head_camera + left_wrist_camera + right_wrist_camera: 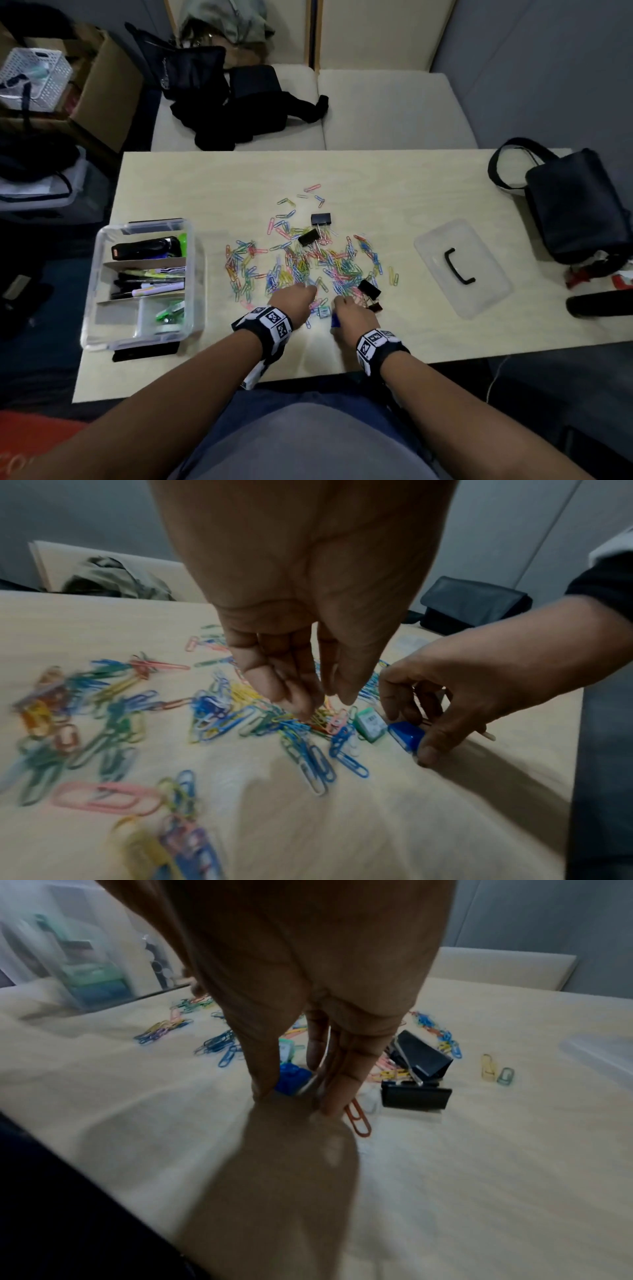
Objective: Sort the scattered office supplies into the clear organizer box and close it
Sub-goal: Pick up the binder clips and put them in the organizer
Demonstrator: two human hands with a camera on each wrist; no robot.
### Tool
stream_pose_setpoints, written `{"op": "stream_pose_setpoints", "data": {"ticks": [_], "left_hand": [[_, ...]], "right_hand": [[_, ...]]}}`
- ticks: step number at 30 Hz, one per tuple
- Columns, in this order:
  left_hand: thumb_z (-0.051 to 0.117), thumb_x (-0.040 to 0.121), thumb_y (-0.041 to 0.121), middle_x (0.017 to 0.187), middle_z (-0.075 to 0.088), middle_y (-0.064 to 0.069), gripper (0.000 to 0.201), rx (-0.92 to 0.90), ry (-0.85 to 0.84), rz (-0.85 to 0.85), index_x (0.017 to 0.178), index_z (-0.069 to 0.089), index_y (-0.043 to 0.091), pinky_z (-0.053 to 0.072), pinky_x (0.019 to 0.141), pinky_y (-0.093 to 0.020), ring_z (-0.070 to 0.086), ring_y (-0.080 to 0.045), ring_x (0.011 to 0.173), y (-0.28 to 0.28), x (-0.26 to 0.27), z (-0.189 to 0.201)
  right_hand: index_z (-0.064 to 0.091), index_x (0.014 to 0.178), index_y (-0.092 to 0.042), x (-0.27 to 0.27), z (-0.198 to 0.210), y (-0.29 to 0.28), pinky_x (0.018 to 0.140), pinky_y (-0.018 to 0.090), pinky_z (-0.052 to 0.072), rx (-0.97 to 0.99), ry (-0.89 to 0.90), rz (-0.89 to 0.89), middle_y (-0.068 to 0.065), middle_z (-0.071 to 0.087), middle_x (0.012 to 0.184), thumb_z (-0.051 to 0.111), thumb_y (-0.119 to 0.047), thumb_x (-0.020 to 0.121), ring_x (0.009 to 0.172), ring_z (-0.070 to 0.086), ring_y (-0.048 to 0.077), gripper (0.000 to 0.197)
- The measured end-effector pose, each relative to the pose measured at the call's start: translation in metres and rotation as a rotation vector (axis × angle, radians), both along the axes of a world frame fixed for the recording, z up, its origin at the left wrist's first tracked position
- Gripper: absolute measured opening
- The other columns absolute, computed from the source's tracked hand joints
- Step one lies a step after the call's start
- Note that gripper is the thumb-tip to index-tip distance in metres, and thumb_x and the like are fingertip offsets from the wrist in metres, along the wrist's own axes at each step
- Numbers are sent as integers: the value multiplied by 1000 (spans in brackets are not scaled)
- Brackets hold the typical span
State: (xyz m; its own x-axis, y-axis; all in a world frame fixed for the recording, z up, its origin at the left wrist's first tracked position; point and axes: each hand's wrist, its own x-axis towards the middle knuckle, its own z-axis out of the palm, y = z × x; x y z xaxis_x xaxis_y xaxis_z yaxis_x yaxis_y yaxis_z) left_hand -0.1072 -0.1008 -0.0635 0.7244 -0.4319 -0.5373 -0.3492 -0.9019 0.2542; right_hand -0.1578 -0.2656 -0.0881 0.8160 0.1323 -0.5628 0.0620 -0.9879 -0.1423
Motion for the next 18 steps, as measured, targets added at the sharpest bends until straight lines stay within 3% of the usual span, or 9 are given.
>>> {"op": "stream_pose_setpoints", "data": {"ticks": [4, 10, 16, 18], "left_hand": [[54, 90, 6, 113, 50, -16, 30, 4, 7, 1, 118, 47, 10, 44, 65, -41, 59, -38, 90, -26, 0, -13], [58, 91, 17, 109, 47, -16, 25, -3, -14, -42, 112, 45, 10, 40, 59, -39, 57, -36, 82, -40, -2, -28], [59, 90, 20, 111, 48, -14, 28, -37, 64, -17, 114, 49, 10, 44, 69, -39, 59, -36, 93, -43, 6, -35], [59, 90, 20, 108, 52, -13, 23, -55, 104, -7, 108, 50, 10, 47, 72, -41, 58, -36, 95, -43, 10, -34]], "right_hand": [[47, 116, -11, 2, -4, -3, 71, 39, 48, 47, -39, 32, 13, 53, 118, 59, -27, 91, 95, 63, 35, 32], [44, 110, -11, 16, 4, -24, 71, 40, 45, 183, 49, 15, 14, 57, 112, 57, -22, 91, 98, 60, 36, 26], [52, 123, -14, 28, 16, -35, 79, 36, 47, 385, 126, -33, 11, 62, 117, 57, -22, 94, 104, 59, 30, 30], [59, 124, -15, 31, 17, -39, 82, 35, 48, 448, 148, -19, 10, 64, 118, 54, -21, 97, 104, 60, 27, 28]]}}
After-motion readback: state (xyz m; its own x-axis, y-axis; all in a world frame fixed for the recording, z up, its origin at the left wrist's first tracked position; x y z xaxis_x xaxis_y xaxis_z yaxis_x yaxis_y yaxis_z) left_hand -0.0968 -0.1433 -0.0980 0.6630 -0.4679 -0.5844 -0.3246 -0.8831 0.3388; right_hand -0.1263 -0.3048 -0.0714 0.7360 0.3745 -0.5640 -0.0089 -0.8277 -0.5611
